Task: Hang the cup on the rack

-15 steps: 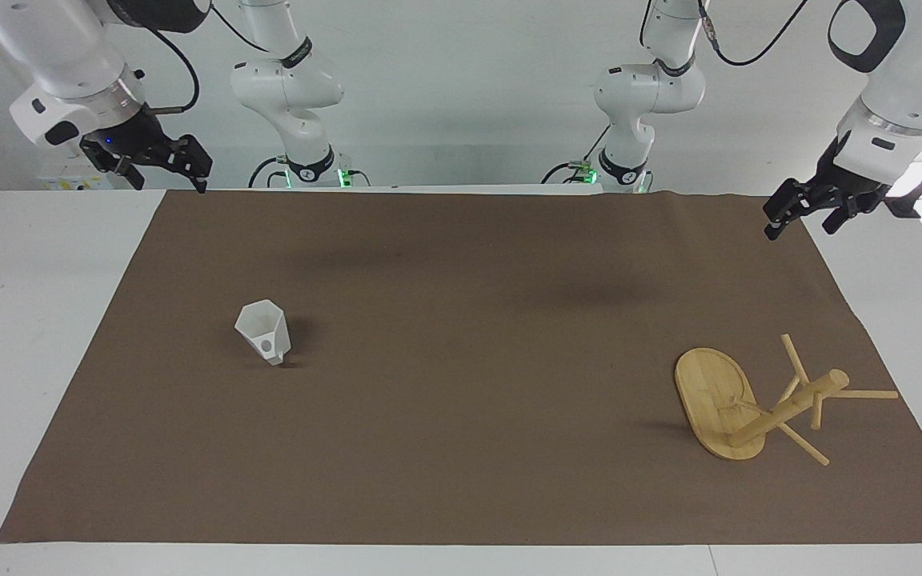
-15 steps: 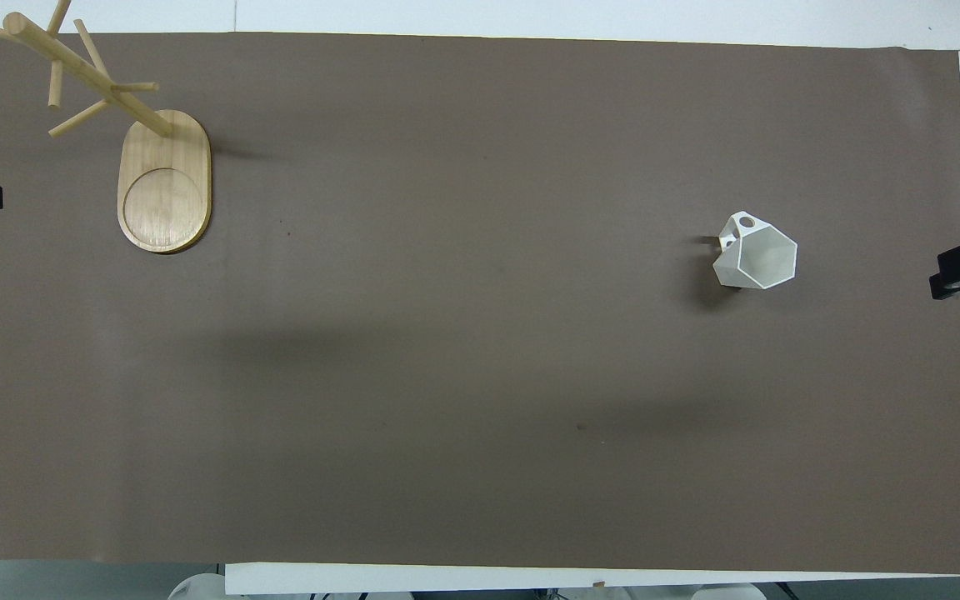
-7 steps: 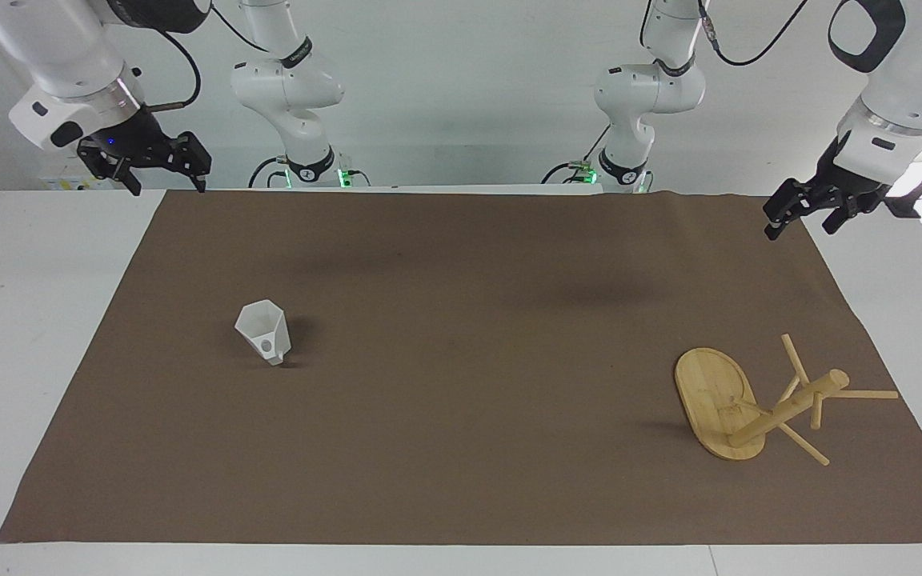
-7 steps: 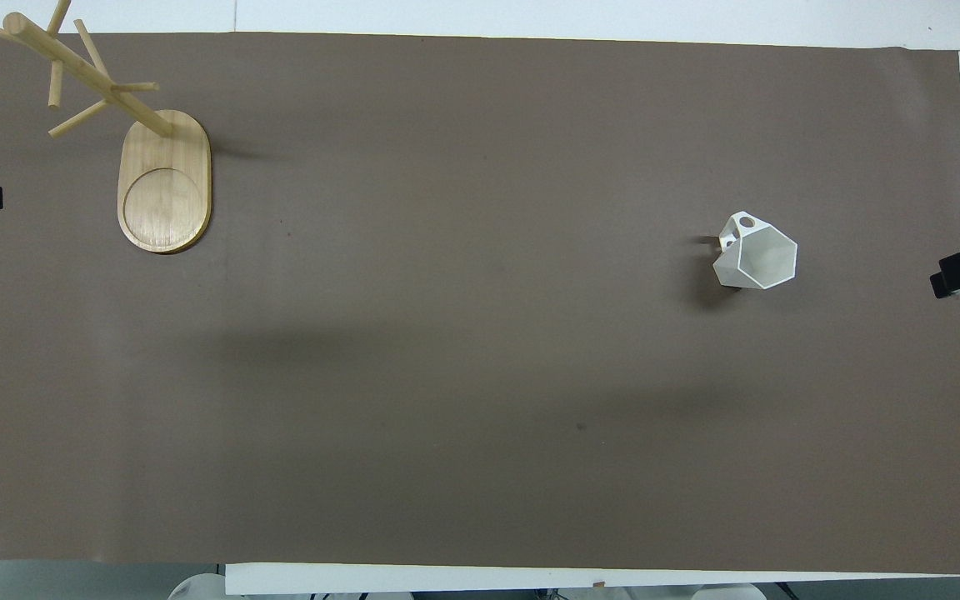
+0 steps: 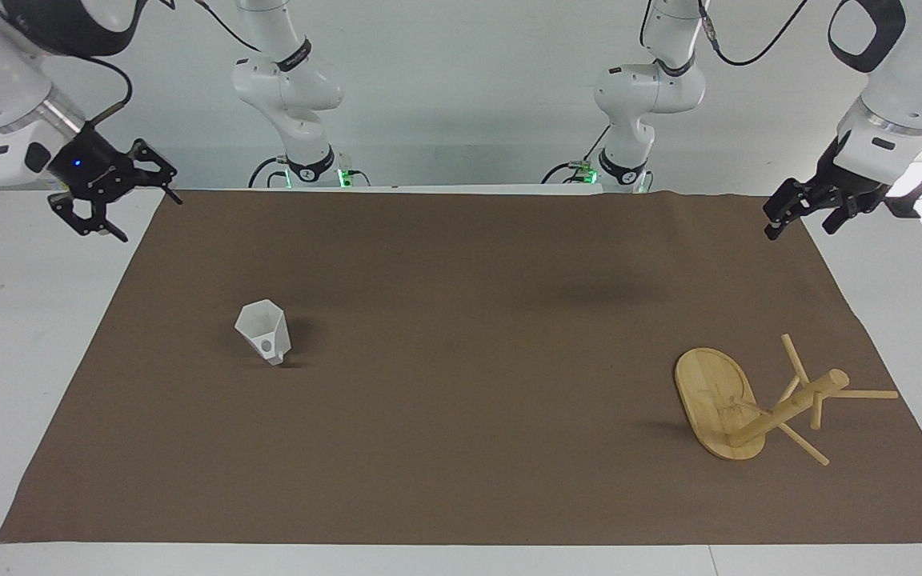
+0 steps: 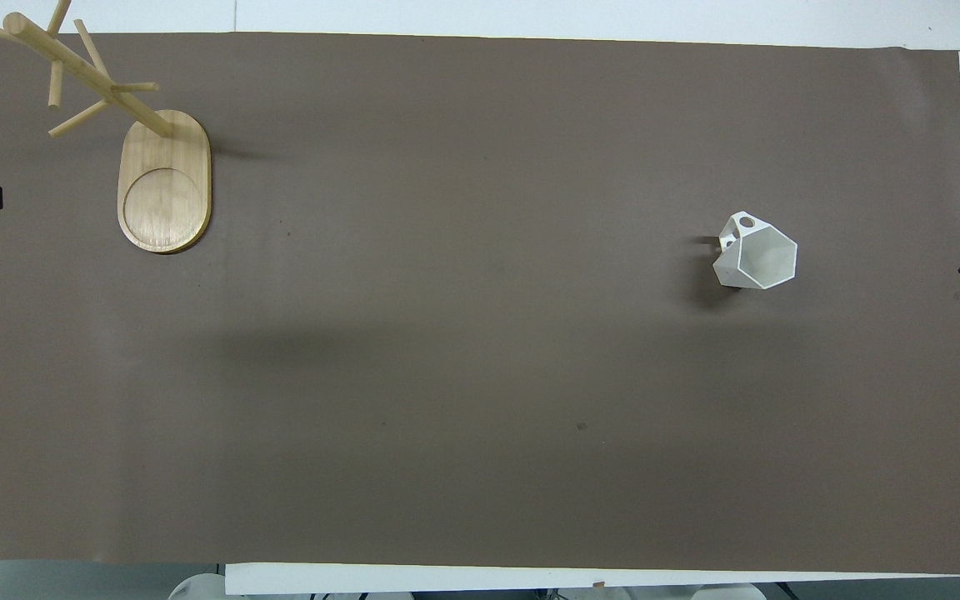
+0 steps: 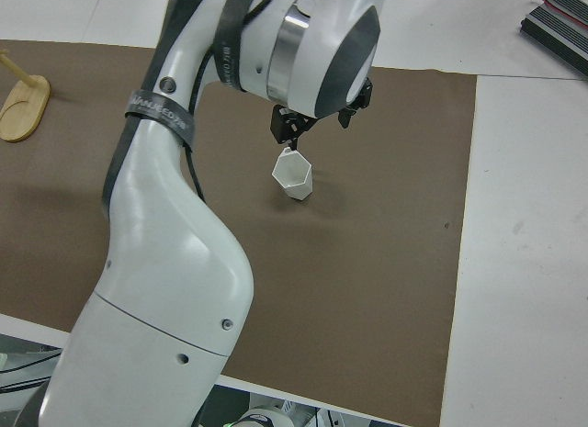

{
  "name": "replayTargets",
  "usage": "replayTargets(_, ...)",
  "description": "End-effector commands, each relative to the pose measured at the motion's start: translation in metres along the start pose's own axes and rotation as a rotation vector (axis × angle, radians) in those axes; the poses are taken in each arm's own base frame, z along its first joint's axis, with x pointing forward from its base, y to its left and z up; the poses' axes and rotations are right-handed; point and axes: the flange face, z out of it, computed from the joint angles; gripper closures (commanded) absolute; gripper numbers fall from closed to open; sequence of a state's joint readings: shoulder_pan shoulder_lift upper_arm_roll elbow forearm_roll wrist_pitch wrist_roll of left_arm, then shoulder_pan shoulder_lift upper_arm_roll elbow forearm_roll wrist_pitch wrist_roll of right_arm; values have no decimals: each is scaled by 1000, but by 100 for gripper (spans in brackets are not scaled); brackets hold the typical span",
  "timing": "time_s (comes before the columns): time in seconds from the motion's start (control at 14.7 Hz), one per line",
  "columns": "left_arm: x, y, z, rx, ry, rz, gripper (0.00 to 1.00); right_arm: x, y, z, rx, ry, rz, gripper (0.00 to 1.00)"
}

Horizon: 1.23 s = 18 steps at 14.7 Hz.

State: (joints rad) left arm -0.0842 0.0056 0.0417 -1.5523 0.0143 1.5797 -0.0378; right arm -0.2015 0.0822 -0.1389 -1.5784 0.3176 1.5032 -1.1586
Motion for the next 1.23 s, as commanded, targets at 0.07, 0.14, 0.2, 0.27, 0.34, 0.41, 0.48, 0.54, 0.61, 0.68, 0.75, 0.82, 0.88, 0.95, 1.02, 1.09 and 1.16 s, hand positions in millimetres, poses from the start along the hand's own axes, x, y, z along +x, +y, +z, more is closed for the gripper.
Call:
replayTargets(0.07,-9,-2,-1,-8,-4,-12,0,-11,90,61,134,286,-442,0)
replayTargets(0.14,-9,-2,-1,-8,-4,-12,0,-15,105,83,208,352,-465,0)
replayTargets(0.2,-9,-2,-1,-8,-4,-12,0,-25,128,105,256,460,-483,0)
replayTargets(0.27,-9,-2,-1,-8,-4,-12,0,-32,144,127,296,533,-508,0)
replayTargets(0.34,-9,-2,-1,-8,-4,-12,0,-46,160,162,359,596,-529,0)
replayTargets(0.41,-9,-2,-1,-8,-4,-12,0,-57,170,188,401,677,-553,0)
replayTargets(0.48,-9,-2,-1,-8,-4,-12,0,-72,178,221,455,758,-570,0)
replayTargets(0.54,-9,-2,-1,-8,-4,-12,0,-77,179,239,482,808,-589,0)
replayTargets(0.61,-9,-1,-1,-8,-4,-11,0,-80,178,246,477,843,-629,0)
replayTargets(0.68,-9,-2,-1,-8,-4,-12,0,-81,174,255,471,863,-676,0)
replayTargets(0.75,-9,-2,-1,-8,-4,-12,0,-80,171,263,467,878,-701,0)
replayTargets(0.82,-9,-2,-1,-8,-4,-12,0,-80,165,278,474,900,-715,0)
replayTargets(0.88,-9,-2,-1,-8,-4,-12,0,-72,159,292,481,932,-732,0)
replayTargets(0.95,-9,-2,-1,-8,-4,-12,0,-72,155,304,470,943,-733,0)
replayTargets(1.02,-9,-2,-1,-8,-4,-12,0,-74,156,309,446,938,-735,0)
replayTargets(1.09,-9,-2,-1,-8,-4,-12,0,-72,154,315,440,943,-756,0)
replayTargets(1.16,-9,-2,-1,-8,-4,-12,0,-66,149,321,446,945,-767,0)
